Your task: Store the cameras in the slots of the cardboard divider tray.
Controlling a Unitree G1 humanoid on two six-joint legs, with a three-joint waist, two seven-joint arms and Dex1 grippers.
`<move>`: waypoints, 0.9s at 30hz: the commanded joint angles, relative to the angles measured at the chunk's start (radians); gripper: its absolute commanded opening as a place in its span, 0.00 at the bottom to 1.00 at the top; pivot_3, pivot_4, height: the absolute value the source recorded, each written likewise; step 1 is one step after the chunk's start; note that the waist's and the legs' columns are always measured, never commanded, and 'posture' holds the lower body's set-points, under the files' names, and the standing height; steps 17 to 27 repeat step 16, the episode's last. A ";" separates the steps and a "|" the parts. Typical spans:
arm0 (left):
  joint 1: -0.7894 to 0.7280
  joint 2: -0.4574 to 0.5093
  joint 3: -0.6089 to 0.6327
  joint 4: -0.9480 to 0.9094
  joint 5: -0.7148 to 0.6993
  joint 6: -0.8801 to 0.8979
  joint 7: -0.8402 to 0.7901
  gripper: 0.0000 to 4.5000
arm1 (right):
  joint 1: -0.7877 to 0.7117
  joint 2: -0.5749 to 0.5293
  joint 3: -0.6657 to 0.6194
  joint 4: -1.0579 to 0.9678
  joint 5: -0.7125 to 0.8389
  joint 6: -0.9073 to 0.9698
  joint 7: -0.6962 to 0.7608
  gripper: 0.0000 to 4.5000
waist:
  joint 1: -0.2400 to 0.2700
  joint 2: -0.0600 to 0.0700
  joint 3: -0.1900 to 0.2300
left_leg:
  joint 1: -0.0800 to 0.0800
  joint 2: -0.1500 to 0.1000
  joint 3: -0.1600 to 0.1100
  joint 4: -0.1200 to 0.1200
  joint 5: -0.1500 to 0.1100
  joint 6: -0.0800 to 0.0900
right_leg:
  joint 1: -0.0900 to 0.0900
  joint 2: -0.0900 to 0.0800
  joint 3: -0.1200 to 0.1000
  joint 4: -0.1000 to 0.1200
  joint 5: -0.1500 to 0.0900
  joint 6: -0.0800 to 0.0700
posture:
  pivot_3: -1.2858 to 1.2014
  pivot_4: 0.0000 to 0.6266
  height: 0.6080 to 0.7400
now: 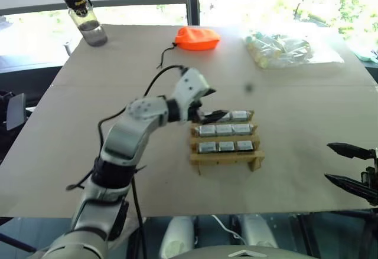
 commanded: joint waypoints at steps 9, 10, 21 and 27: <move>0.501 0.119 0.334 -0.188 -0.221 -0.135 -0.105 0.87 | -0.154 0.008 0.076 0.219 -0.095 -0.102 0.044 1.00 | 0.009 -0.001 -0.001 | 0.000 -0.001 0.000 0.001 -0.001 0.003 | 0.001 -0.004 -0.003 0.001 -0.002 -0.004 | 0.52 0.24 1.00; 0.536 0.112 0.347 -0.202 -0.232 -0.143 -0.101 0.87 | -0.168 0.006 0.084 0.244 -0.105 -0.112 0.052 1.00 | 0.009 -0.001 -0.001 | 0.000 -0.001 0.000 0.001 -0.002 0.003 | 0.001 -0.004 -0.003 0.000 -0.002 -0.004 | 0.52 0.24 1.00; 0.642 0.071 0.328 -0.192 -0.200 -0.248 -0.067 0.87 | -0.237 -0.010 0.125 0.355 -0.156 -0.160 0.083 1.00 | 0.007 0.000 -0.001 | 0.000 -0.001 0.000 0.001 -0.002 0.004 | 0.001 -0.004 -0.003 0.001 -0.002 -0.004 | 0.52 0.24 1.00; 0.642 0.071 0.328 -0.192 -0.200 -0.248 -0.067 0.87 | -0.237 -0.010 0.125 0.355 -0.156 -0.160 0.083 1.00 | 0.007 0.000 -0.001 | 0.000 -0.001 0.000 0.001 -0.002 0.004 | 0.001 -0.004 -0.003 0.001 -0.002 -0.004 | 0.52 0.24 1.00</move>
